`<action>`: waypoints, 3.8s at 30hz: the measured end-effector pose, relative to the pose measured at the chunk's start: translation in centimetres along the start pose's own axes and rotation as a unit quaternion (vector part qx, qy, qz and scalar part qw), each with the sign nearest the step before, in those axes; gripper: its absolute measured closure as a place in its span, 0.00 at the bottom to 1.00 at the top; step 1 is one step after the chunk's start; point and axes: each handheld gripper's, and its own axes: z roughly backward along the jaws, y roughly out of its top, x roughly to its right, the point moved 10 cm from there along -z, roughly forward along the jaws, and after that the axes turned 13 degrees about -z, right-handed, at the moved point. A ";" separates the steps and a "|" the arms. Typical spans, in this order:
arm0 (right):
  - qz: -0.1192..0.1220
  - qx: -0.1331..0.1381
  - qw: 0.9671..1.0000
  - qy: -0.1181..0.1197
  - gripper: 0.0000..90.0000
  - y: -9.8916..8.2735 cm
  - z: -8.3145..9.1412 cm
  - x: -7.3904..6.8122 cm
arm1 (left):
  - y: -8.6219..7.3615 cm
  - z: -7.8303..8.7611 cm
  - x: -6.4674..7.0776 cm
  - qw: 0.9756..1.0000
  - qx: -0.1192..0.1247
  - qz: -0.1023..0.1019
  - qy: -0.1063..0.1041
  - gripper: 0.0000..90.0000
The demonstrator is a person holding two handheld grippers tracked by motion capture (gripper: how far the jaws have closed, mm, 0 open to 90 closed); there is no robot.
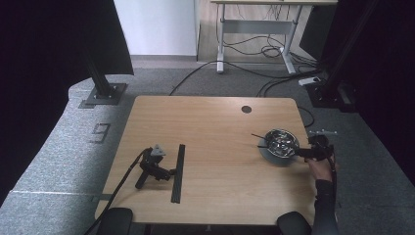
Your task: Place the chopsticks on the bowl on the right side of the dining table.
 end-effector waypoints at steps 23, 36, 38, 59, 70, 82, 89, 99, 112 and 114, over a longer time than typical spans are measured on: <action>0.008 0.033 0.999 0.018 0.04 2.0 0.3 -2.1 | 0.0 0.0 0.0 1.000 0.000 0.000 0.000 0.00; 0.024 0.030 0.999 0.015 0.02 3.8 -3.0 -7.2 | 0.0 0.0 0.0 1.000 0.000 0.001 0.000 0.00; 0.022 0.027 0.999 0.007 0.02 3.9 -3.4 -7.4 | 0.0 0.0 0.0 1.000 0.000 0.000 0.000 0.00; 0.022 0.023 0.999 0.022 0.01 2.6 -0.3 -6.0 | 0.0 0.0 0.0 1.000 0.000 0.000 0.000 0.00; 0.018 0.029 0.999 0.023 0.02 0.1 0.8 -5.0 | 0.0 0.0 0.0 1.000 0.000 0.000 0.000 0.00; 0.023 0.020 0.999 0.019 0.02 -1.2 -0.8 -5.0 | 0.0 0.0 0.0 1.000 0.000 0.000 0.000 0.00; 0.024 0.017 0.999 0.017 0.02 -1.3 -1.3 -4.8 | 0.0 0.0 0.0 1.000 0.000 0.000 0.000 0.00; 0.031 0.020 0.999 0.016 0.02 -1.3 -1.4 -4.9 | 0.0 0.0 0.0 1.000 0.000 0.000 0.000 0.00; 0.030 0.028 0.998 0.043 0.02 -1.4 0.7 -5.7 | 0.0 0.0 0.0 1.000 0.000 0.000 0.000 0.00; 0.037 0.029 0.998 0.048 0.02 -1.7 1.5 -6.0 | 0.0 0.0 0.0 1.000 0.000 0.000 0.000 0.00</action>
